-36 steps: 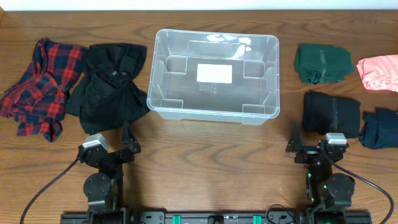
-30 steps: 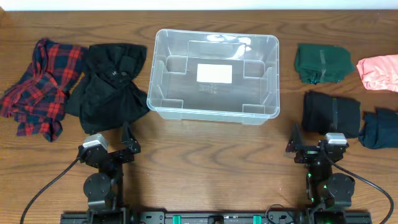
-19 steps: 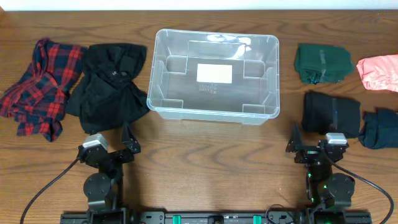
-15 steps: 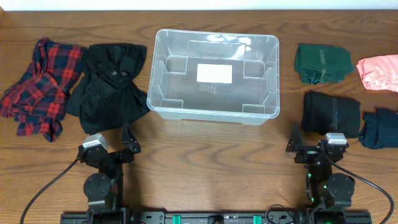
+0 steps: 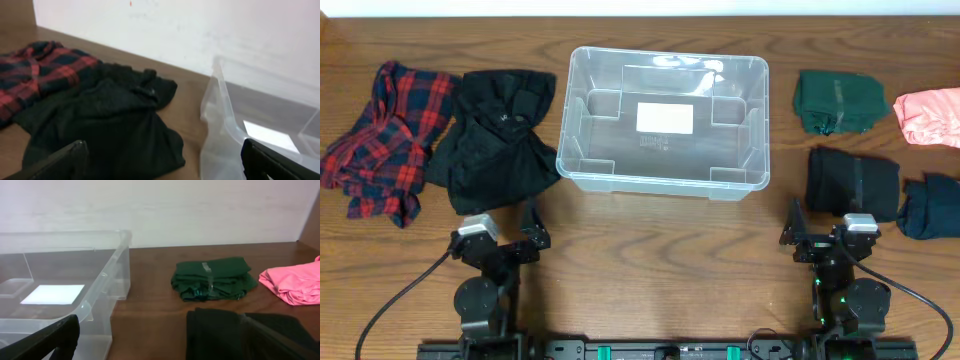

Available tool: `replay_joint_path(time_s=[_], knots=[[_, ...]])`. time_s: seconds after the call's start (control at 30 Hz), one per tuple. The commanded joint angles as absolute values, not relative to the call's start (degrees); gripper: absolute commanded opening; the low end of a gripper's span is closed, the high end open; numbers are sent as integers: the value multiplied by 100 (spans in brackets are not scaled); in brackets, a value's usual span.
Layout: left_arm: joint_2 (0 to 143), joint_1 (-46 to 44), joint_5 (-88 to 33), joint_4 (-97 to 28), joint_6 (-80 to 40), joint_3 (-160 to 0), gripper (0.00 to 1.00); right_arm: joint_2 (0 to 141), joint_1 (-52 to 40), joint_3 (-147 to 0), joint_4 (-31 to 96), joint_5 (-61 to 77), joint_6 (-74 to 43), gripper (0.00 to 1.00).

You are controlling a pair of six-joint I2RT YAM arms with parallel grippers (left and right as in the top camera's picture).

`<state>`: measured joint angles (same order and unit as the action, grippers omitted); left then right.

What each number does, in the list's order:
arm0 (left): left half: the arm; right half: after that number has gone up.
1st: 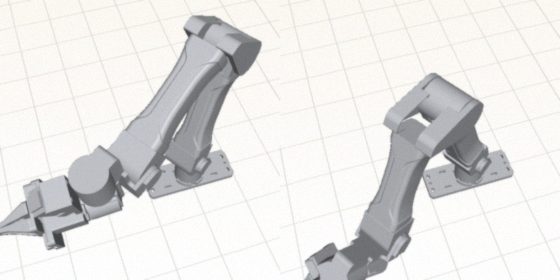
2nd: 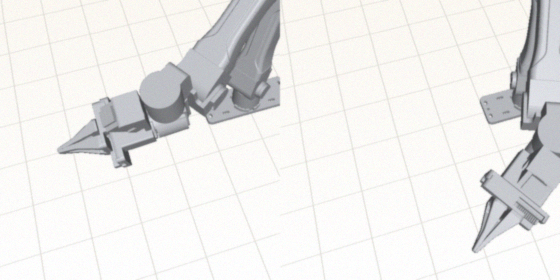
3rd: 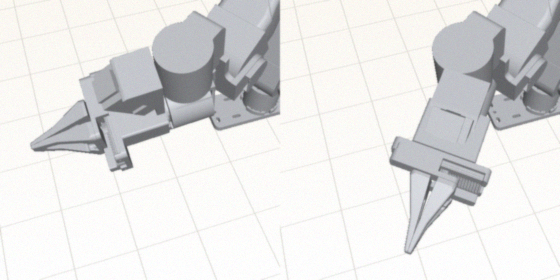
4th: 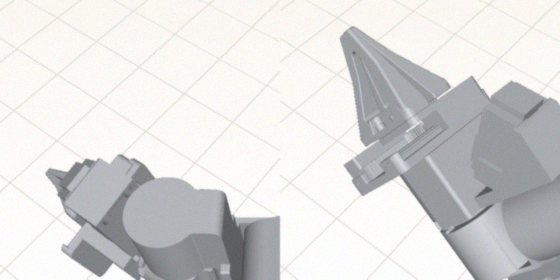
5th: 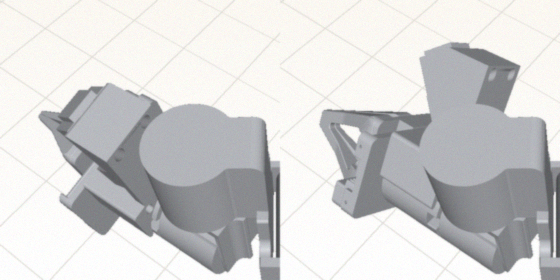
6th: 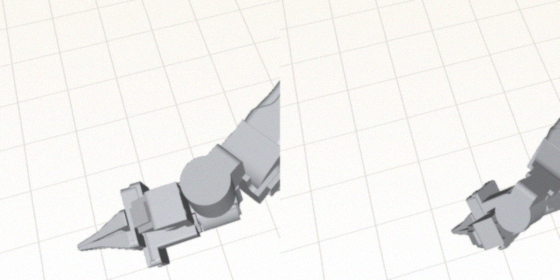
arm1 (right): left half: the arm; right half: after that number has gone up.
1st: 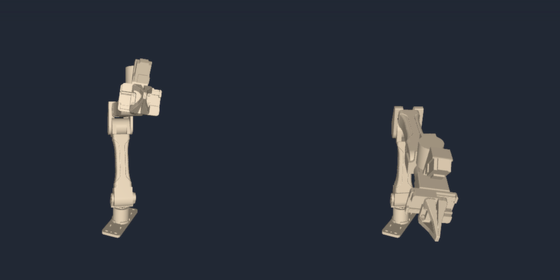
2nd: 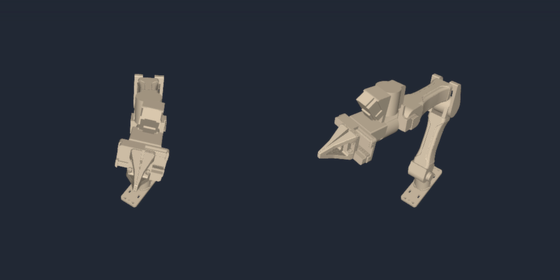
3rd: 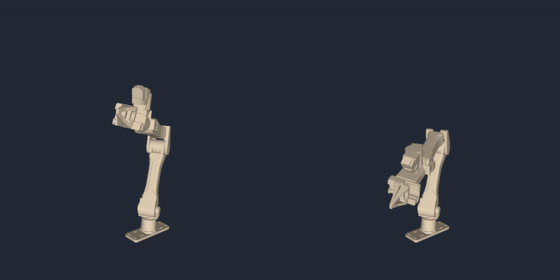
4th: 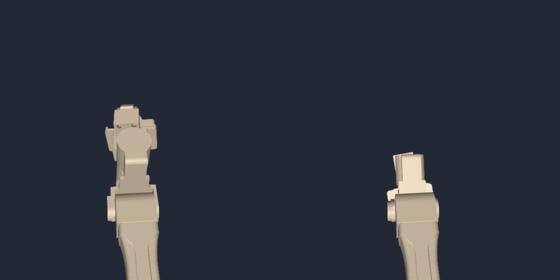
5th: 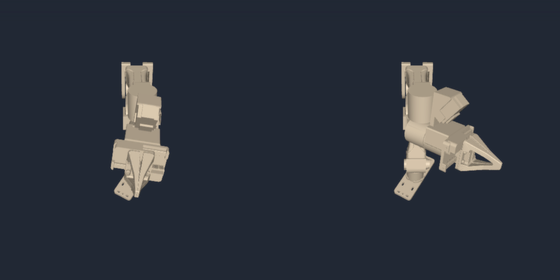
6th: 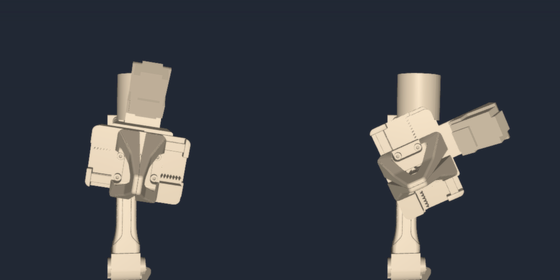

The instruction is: Pack container

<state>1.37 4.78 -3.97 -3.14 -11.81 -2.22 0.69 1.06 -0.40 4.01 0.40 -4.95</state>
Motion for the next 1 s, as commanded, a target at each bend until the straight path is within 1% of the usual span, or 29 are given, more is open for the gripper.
replay_joint_path(time_s=[0.0, 0.13, 0.23, 0.4, 0.6, 0.7, 0.97], knots=[[515, 530, -467, -399, -1166, -768, 98, 34, 121, -32, 427, 10, -421, 99], [1485, 714, -471, -572, -1105, -1669, 98, 34, 121, -32, 427, 10, -421, 99], [2523, 834, -480, -1094, -928, -2657, 98, 34, 121, -32, 427, 10, -421, 99], [4504, 862, -493, -2628, -408, -4709, 98, 34, 121, -32, 427, 10, -421, 99], [6342, 862, -497, -4482, -364, -6785, 98, 34, 121, -32, 427, 10, -421, 99], [6860, 862, -558, -4770, -364, -7118, 98, 34, 121, -32, 427, 10, -421, 99], [7913, 856, -556, -4768, -148, -7111, 98, 34, 121, -32, 427, 8, -421, 99]])
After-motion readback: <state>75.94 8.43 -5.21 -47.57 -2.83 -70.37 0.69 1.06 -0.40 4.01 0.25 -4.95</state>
